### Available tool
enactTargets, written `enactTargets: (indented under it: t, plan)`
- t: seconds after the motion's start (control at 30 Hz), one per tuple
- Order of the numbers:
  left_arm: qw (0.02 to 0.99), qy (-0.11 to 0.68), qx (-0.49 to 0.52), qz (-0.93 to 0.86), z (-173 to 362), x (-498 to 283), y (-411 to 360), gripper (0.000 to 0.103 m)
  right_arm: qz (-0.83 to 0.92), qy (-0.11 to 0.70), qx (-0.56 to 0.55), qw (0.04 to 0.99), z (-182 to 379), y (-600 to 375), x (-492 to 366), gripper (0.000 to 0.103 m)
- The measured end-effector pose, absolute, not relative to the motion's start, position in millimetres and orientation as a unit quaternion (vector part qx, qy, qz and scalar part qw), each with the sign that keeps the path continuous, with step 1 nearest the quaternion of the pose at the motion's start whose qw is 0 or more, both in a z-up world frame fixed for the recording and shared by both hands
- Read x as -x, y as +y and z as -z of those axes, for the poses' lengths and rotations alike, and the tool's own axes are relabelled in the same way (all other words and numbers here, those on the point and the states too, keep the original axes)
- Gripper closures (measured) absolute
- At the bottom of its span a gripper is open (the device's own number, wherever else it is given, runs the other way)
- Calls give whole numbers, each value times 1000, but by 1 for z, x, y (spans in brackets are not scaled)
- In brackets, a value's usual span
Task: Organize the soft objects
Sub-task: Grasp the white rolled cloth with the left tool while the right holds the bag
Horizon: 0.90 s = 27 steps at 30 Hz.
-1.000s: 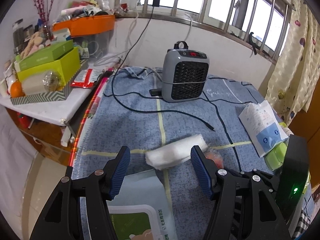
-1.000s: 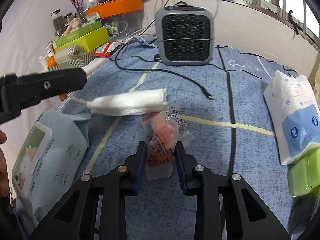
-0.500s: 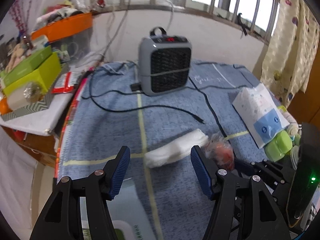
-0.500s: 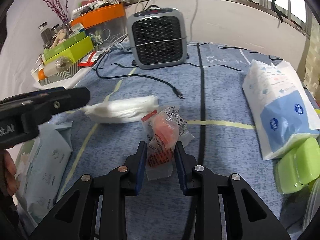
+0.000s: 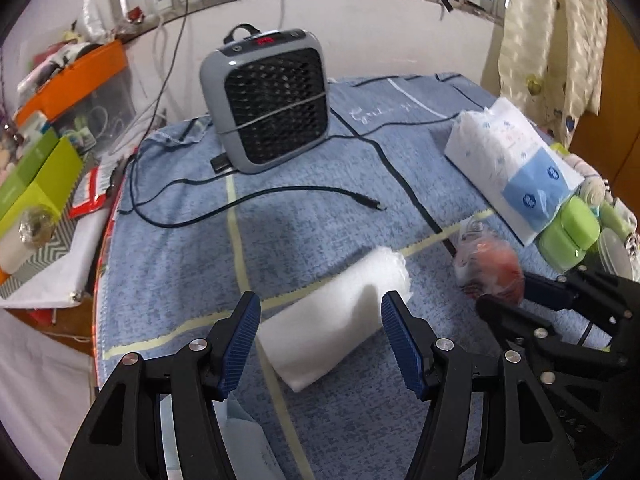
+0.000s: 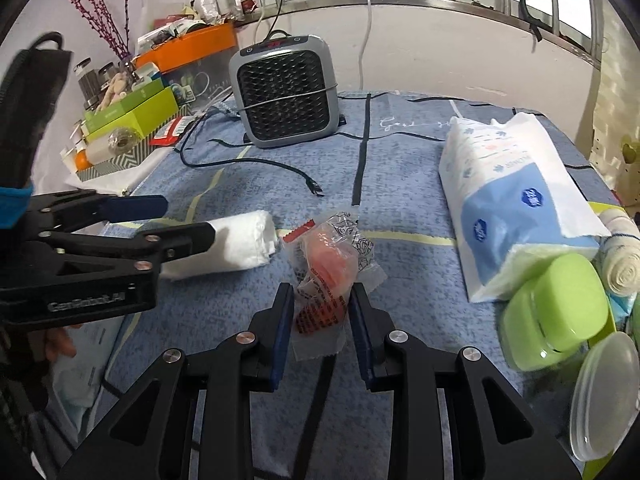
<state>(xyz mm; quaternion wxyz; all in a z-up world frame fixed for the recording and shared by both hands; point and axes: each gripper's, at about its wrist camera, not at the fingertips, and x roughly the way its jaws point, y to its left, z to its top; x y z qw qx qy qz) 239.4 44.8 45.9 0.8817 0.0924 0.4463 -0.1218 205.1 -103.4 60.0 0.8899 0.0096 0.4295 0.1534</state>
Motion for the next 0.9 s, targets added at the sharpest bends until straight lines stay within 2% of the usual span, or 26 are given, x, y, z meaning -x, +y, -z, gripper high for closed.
enactTargets:
  t: [0.5, 0.7, 0.9]
  plan:
    - [845, 496, -131, 152, -25, -252, 26, 39, -166, 426, -26, 889, -63, -112, -200, 74]
    - [836, 502, -180, 130, -19, -255, 13, 39, -171, 426, -34, 888, -63, -115, -200, 74]
    - [834, 510, -174, 118, -19, -261, 16, 39, -176, 426, -44, 886, -64, -119, -201, 74]
